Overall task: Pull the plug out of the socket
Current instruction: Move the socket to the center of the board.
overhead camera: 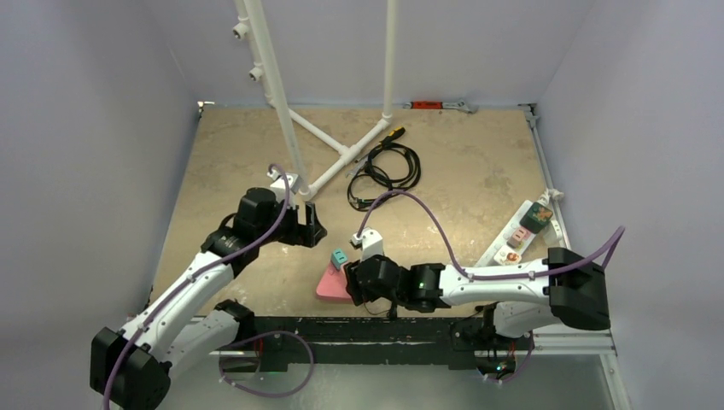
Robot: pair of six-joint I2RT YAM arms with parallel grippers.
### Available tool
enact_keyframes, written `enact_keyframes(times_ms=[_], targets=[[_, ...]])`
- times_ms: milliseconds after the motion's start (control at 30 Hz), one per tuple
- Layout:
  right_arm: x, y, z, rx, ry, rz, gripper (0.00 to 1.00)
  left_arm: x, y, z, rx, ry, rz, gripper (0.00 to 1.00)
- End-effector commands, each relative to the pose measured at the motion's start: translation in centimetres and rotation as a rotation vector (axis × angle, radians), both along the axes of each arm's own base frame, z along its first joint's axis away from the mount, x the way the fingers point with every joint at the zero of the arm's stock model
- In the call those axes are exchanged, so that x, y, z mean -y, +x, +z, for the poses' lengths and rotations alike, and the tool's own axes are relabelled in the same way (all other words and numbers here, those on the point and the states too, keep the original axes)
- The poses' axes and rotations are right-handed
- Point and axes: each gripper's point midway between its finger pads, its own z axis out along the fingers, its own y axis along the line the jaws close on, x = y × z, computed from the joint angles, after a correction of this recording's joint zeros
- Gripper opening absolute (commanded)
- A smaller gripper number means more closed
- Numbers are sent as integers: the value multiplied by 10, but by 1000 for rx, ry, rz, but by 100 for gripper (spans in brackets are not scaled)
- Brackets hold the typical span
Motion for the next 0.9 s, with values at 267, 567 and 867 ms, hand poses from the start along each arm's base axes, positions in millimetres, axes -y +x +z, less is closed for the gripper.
enact_keyframes(times_ms=[267, 567, 867], targets=[[-5, 8, -4, 15, 24, -141, 34, 22, -6, -27, -120, -13, -81, 85], [39, 22, -10, 21, -9, -306, 13, 57, -22, -44, -224, -92, -270, 85], [48, 36, -4, 38, 36, -324, 13, 77, -40, -73, -365, -113, -358, 85]])
